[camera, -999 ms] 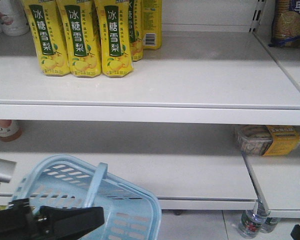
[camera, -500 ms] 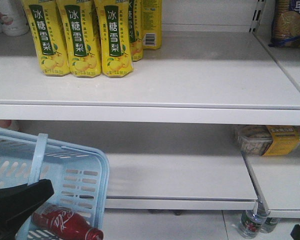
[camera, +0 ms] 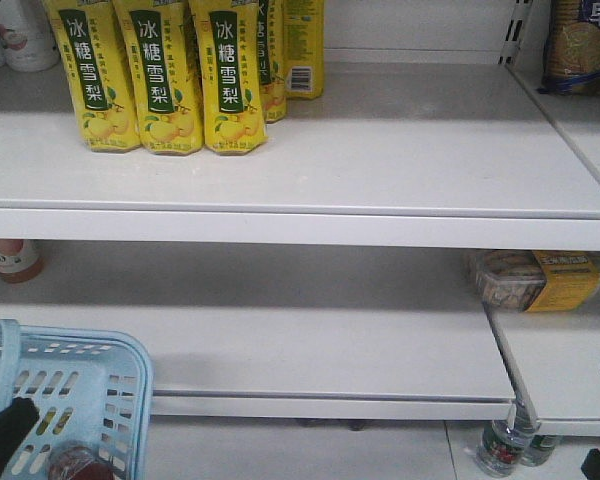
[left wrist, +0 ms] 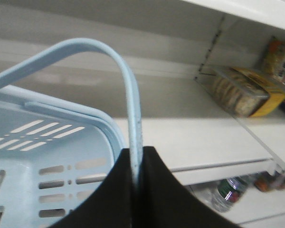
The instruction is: Place coke in basket with both arms
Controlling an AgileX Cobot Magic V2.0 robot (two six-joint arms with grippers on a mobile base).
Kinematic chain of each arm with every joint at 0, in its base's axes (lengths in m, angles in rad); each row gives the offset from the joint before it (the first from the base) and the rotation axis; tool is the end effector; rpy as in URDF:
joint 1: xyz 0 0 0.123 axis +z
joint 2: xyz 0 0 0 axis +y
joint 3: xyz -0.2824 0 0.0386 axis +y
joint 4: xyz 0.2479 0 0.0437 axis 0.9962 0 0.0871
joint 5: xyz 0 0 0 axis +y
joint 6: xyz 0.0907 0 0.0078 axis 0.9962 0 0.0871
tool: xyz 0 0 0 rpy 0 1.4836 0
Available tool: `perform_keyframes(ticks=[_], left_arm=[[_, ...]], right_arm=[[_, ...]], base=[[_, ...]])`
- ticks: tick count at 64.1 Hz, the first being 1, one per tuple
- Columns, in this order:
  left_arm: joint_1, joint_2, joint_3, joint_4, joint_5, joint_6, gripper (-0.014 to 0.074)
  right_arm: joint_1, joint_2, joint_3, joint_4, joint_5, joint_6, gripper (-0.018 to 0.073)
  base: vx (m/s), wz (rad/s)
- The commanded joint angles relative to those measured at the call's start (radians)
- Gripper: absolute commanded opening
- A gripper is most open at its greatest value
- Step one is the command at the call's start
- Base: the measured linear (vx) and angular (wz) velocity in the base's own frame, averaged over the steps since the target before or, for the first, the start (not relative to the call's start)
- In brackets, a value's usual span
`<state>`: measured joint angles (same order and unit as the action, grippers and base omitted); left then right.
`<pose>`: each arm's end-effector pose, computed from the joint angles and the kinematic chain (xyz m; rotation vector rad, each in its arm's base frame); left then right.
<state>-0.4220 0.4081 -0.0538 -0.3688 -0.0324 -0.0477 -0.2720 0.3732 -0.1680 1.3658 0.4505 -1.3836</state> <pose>0.0846 -0.0369 0.2040 -0.0032 1.8466 -0.5819 0.0905 0.0152 0.2365 -0.1096 1.7657 0.1676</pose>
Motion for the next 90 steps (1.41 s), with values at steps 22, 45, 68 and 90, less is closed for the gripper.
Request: perform_keyframes(ticks=[22,45,68,90], left_arm=[[0.311,-0.228,-0.012,0.263,0.042,0.001,-0.0006],[0.442,-0.411,0.064,0.270,0.093,0.001,-0.0006],[0.464,-0.438,0.064,0.319,0.135,0.001,-0.0006],[0.464,-0.438,0.064,0.319,0.132,0.001,-0.0006]], right_arm=[[-0.005,0.004,-0.027,0.033,-0.008,-0.003,-0.0010],[-0.005,0.004,-0.027,0.033,-0.008,-0.003,-0.0010],[-0.005,0.004,-0.027,0.033,-0.008,-0.003,-0.0010],[-0.005,0.004,-0.027,0.033,-0.008,-0.003,-0.0010]], base=[[0.00,0.00],[0.00,0.00],[0.00,0.00],[0.00,0.00]])
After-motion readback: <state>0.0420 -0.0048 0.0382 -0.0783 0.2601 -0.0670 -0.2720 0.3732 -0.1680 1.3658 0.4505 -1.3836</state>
